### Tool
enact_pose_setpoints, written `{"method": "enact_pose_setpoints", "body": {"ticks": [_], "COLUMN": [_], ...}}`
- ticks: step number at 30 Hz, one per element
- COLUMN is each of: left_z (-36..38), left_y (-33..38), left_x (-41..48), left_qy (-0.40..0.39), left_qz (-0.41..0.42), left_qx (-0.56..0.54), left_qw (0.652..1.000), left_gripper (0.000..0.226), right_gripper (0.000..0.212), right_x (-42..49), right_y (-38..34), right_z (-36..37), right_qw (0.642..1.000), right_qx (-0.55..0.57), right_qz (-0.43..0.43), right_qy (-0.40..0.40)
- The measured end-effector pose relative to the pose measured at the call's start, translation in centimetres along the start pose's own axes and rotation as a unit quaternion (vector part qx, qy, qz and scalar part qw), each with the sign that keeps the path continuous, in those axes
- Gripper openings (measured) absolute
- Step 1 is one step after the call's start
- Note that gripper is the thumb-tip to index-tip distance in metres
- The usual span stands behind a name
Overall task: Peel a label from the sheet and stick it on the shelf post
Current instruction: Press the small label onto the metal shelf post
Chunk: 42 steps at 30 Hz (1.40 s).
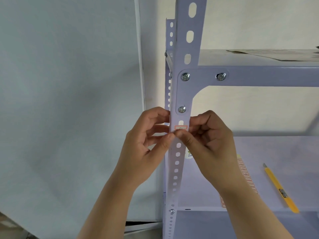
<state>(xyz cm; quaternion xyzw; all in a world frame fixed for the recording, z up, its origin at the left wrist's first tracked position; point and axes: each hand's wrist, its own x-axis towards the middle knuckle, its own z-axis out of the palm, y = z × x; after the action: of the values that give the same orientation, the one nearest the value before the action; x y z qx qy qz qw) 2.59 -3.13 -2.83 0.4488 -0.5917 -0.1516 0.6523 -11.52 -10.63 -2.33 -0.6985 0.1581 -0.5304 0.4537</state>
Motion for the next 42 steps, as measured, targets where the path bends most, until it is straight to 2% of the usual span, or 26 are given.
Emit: {"method": "enact_pose_setpoints", "body": {"ticks": [7, 11, 15, 18, 23, 28, 31, 34, 42], "left_z": [0.2, 0.9, 1.6, 1.3, 0.2, 0.7, 0.9, 0.7, 0.3], "left_y": [-0.1, 0.1, 0.4, 0.5, 0.3, 0.2, 0.4, 0.5, 0.3], "left_x": [0.1, 0.4, 1.2, 1.4, 0.7, 0.6, 0.9, 1.3, 1.0], "left_qy": [0.018, 0.058, 0.089, 0.071, 0.016, 0.040, 0.050, 0.047, 0.013], "left_qz": [0.001, 0.003, 0.001, -0.006, -0.023, -0.008, -0.013, -0.026, -0.047], "left_qx": [-0.002, 0.027, 0.043, 0.033, 0.008, 0.026, 0.034, 0.041, 0.010], "left_qw": [1.000, 0.998, 0.995, 0.997, 1.000, 0.999, 0.998, 0.998, 0.999], "left_gripper": [0.032, 0.029, 0.023, 0.023, 0.037, 0.036, 0.030, 0.024, 0.028], "right_gripper": [0.023, 0.017, 0.009, 0.008, 0.015, 0.029, 0.015, 0.020, 0.011], "right_x": [0.6, 0.8, 0.8, 0.8, 0.5, 0.5, 0.6, 0.8, 0.6], "right_y": [-0.2, -0.4, -0.1, 0.5, 0.8, 0.5, 0.3, 0.1, -0.7], "right_z": [0.4, -0.2, -0.9, -1.4, -1.5, -0.8, -0.5, -0.3, -0.5], "right_qw": [0.999, 0.998, 0.999, 0.998, 0.996, 0.998, 1.000, 1.000, 0.999], "right_qx": [-0.033, -0.038, -0.014, -0.011, 0.021, 0.015, 0.003, -0.018, -0.025], "right_qz": [-0.012, -0.039, -0.032, -0.033, -0.029, -0.034, -0.027, -0.022, 0.008], "right_qy": [0.036, 0.009, -0.027, -0.047, -0.078, -0.042, -0.003, 0.012, -0.018]}}
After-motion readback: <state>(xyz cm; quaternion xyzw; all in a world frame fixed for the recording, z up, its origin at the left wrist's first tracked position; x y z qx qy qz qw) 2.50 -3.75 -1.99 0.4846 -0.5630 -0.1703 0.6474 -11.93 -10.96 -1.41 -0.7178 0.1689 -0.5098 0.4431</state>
